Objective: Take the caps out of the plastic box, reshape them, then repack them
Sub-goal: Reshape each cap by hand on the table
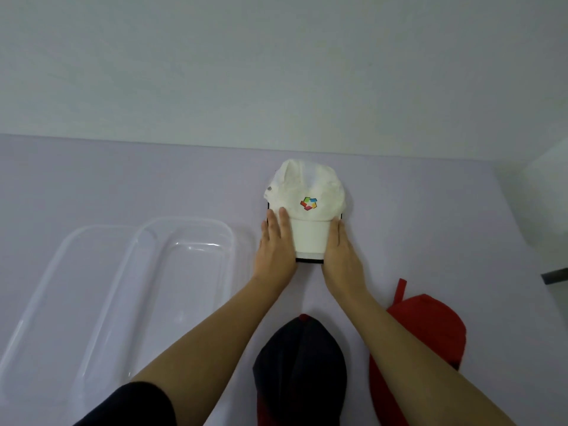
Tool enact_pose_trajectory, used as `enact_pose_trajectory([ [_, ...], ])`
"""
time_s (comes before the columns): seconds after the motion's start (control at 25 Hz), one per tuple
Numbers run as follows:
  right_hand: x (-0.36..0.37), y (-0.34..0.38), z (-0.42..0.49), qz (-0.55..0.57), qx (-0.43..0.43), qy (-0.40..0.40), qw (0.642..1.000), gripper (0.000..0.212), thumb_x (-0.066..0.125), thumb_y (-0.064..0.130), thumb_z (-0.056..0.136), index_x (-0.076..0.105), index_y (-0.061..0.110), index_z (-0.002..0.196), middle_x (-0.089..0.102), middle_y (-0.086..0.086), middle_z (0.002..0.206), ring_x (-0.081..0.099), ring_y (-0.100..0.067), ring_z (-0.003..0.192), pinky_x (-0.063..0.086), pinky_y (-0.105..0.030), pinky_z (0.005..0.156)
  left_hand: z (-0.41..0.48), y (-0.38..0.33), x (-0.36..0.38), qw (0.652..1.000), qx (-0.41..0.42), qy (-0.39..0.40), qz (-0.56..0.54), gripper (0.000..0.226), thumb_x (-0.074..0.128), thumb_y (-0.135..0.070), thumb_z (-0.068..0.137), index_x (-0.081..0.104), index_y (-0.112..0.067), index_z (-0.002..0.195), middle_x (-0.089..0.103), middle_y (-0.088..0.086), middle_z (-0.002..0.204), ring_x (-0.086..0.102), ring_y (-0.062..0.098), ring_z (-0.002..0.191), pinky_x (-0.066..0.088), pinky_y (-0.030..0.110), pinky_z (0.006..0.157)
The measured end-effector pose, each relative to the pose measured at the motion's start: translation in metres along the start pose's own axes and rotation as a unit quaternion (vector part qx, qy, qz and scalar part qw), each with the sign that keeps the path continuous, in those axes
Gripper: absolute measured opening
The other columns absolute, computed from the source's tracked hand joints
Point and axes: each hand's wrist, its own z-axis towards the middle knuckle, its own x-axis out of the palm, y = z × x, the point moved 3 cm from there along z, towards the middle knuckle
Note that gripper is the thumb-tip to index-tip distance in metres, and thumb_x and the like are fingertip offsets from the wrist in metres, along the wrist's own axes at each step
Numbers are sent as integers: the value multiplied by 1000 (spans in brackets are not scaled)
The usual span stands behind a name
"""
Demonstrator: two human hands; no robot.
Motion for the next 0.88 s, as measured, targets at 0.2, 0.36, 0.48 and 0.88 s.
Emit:
enact_pose_trajectory([
  [0.2,-29,24,-25,103,-45,-22,993,66,51,13,93,16,11,149,52,-16,130,57,-29,110,48,-41,95,-30,-8,-14,990,31,-76,-111,66,42,-15,96,6,-15,151,26,11,154,45,32,127,45,41,93],
  [0.36,-42,42,-40,224,-14,-28,974,56,51,8,93,31,15,145,63,-14,114,60,-22,96,50,-35,91,-57,-26,-22,924,-49,-59,-375,57,45,-31,92,27,-32,146,59,-7,112,59,20,104,48,32,89],
  [0.48,-44,48,-51,248,-9,-41,968,55,55,13,92,34,13,143,64,-13,114,61,-20,96,50,-30,90,-66,-28,-24,923,-38,-66,-378,66,44,-49,81,30,-35,144,62,-6,112,60,20,105,49,34,92],
  [0.88,-52,50,-75,380,-36,-1,924,71,43,20,84,2,25,142,40,13,133,46,11,114,33,-1,94,-62,-8,-40,873,-111,-49,-472,48,49,-62,87,56,-35,127,65,-10,119,61,10,111,50,37,98],
])
